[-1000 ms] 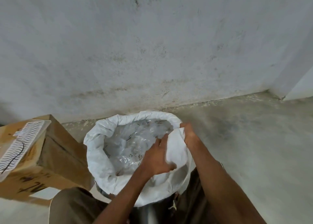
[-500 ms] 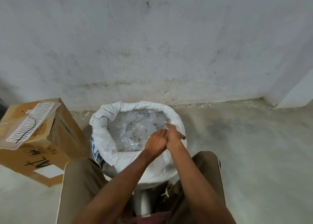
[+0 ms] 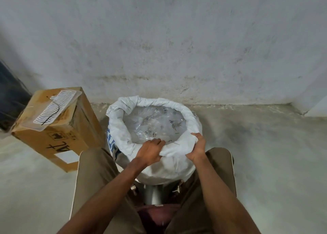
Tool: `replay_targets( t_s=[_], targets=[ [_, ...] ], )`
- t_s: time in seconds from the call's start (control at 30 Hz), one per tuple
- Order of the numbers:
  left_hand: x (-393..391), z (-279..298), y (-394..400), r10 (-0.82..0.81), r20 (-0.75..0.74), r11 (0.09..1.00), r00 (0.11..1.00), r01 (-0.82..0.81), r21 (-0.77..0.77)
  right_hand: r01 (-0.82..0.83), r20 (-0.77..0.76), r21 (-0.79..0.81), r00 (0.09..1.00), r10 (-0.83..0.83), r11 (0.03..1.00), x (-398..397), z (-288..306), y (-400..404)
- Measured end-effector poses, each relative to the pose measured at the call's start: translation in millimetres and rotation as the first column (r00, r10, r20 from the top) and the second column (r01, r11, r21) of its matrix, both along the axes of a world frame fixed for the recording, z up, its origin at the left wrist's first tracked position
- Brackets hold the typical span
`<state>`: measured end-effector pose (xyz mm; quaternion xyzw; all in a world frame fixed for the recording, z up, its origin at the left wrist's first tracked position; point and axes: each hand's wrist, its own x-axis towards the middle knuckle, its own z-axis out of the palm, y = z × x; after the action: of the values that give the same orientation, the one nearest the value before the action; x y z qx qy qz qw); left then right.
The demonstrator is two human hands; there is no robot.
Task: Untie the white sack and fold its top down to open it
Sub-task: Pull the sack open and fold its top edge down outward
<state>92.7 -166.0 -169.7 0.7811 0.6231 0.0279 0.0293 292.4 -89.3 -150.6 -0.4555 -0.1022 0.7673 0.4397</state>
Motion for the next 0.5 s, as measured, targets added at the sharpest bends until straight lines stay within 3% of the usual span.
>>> replay_targets(
  t_s=[0.07,0.13,0.17,0.2,0.23,0.27,0.3,0.37,0.43,0.5],
  targets=[
    [0,-6,-3,-0.057,-0.085,0.995,0.995,0.064,0.074,-0.053,0.116,0.033,0.992,0.049,0.998,-9,2,1],
    [0,-14,-7,-0.124,-0.139,0.980,0.982,0.144,0.140,-0.145,0.441,-0.029,0.886,0.143,0.989,-18,7,-5],
    [0,-16,-9,-0.150,-0.159,0.970,0.976,0.177,0.167,-0.158,0.668,0.007,0.736,0.113,0.987,-20,12,-11],
    [1,-20,-9,-0.164,-0.182,0.959,0.970,0.200,0.200,-0.198,0.817,0.141,0.577,0.000,0.970,-19,15,-18],
    [2,-24,-9,-0.166,-0.204,0.951,0.965,0.212,0.226,-0.298,0.878,0.317,0.451,-0.160,0.900,-15,17,-26],
    [3,-26,-10,-0.163,-0.220,0.944,0.962,0.217,0.249,-0.463,0.887,0.433,0.371,-0.274,0.773,-10,18,-33],
    [3,-28,-11,-0.157,-0.227,0.940,0.961,0.216,0.265,-0.650,0.901,0.433,0.291,-0.321,0.625,-5,17,-40],
    [3,-30,-13,-0.148,-0.222,0.924,0.964,0.215,0.317,-0.889,0.913,0.247,0.079,-0.401,0.386,3,7,-48],
    [2,-31,-16,-0.134,-0.209,0.911,0.969,0.203,0.358,-0.931,0.863,0.131,-0.062,-0.502,0.339,7,0,-54],
    [3,-30,-18,-0.128,-0.195,0.898,0.972,0.197,0.394,-0.936,0.804,0.094,-0.129,-0.581,0.338,7,-1,-60]
  ],
)
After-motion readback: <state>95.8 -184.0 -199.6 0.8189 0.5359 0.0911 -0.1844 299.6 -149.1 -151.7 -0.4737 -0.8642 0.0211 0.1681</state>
